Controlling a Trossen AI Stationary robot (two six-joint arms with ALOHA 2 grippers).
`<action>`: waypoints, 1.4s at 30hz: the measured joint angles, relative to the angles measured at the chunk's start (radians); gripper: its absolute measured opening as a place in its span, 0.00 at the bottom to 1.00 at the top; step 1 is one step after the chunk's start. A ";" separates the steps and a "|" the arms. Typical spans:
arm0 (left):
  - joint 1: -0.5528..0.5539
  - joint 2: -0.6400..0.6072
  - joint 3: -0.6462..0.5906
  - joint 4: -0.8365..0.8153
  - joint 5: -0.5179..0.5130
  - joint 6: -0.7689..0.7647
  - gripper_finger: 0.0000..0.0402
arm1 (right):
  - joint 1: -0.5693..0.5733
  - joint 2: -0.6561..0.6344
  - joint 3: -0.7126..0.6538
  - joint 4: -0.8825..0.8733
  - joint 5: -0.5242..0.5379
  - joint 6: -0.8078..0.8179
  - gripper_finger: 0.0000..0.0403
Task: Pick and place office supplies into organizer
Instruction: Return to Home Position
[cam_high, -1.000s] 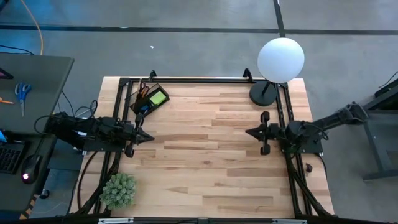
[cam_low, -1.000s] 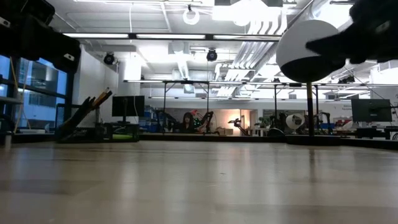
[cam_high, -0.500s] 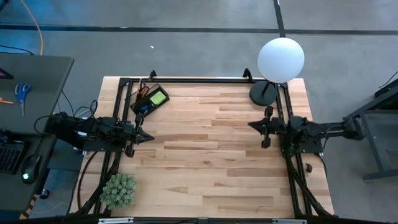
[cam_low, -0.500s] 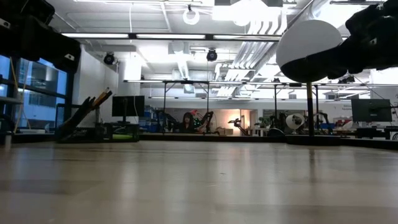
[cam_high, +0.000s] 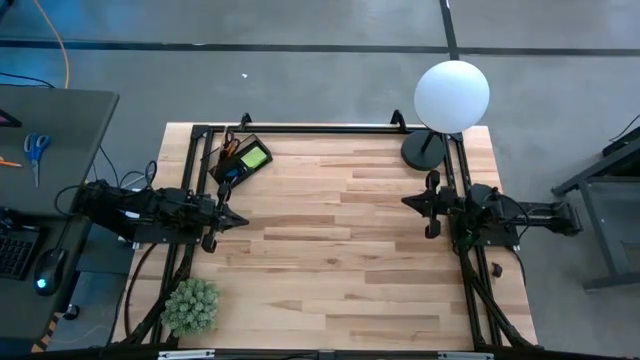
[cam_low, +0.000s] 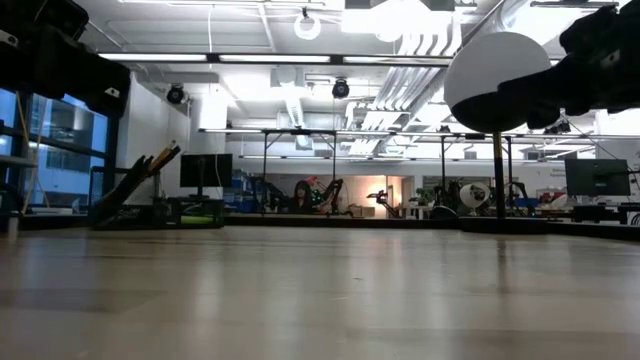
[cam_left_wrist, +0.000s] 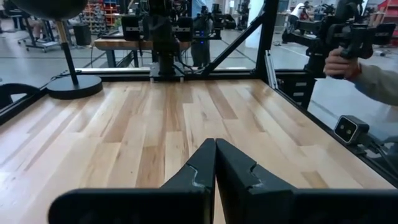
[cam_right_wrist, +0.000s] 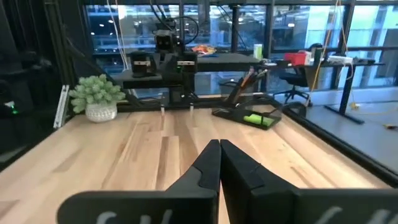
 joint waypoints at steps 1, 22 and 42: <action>0.000 0.000 0.000 0.000 -0.001 0.000 0.00 | 0.000 0.000 0.000 0.000 0.000 0.010 0.00; 0.000 0.000 0.000 0.000 -0.003 0.000 0.01 | 0.000 0.000 0.000 -0.004 0.002 0.018 0.00; 0.000 0.000 0.000 0.001 -0.003 -0.001 0.01 | 0.000 0.000 0.001 -0.005 0.003 0.019 0.00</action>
